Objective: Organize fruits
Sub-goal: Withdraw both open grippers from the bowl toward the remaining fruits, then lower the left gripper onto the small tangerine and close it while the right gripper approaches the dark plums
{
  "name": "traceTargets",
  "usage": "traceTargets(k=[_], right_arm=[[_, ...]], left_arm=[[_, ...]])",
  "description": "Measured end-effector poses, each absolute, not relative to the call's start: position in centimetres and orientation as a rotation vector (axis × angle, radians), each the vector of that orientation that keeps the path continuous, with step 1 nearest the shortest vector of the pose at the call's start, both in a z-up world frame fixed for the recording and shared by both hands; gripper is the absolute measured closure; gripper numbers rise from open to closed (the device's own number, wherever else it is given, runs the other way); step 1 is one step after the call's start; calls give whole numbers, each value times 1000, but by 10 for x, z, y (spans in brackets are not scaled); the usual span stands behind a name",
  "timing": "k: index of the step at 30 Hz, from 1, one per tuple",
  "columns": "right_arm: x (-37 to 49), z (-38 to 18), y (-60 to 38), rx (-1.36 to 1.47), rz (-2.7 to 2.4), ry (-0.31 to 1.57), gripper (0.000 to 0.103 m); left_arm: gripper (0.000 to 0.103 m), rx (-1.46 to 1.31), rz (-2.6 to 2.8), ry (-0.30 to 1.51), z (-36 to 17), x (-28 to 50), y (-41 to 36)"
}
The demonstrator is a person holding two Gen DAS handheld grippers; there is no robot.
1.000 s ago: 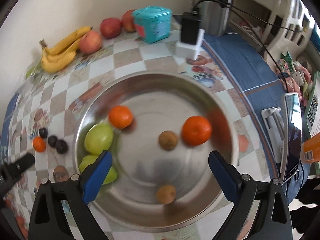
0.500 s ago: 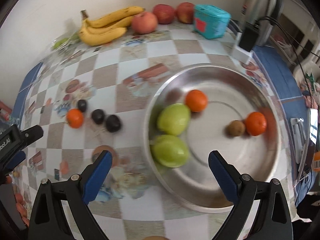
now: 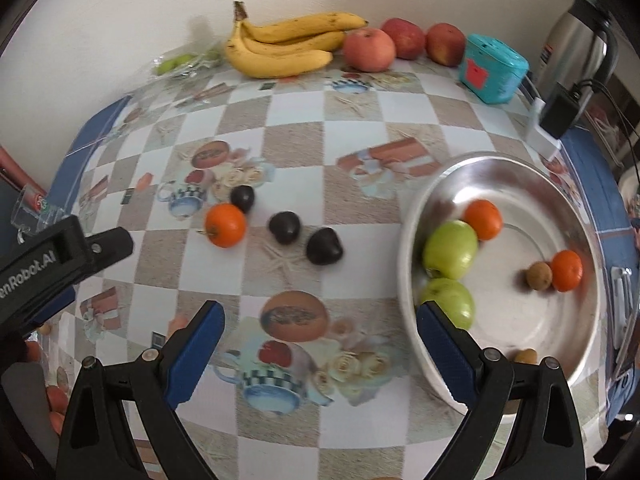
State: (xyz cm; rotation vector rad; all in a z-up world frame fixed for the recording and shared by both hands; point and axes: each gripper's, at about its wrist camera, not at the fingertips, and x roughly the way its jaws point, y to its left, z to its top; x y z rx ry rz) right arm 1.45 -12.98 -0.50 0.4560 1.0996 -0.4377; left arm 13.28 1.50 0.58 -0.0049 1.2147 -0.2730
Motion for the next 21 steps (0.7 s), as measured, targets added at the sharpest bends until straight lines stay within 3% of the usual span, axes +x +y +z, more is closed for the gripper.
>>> traceTargets(k=[21], right_arm=[[41,-14,-147,472,-384,993,6]], left_arm=[[0,-39,-381,1159,2,159,-16]])
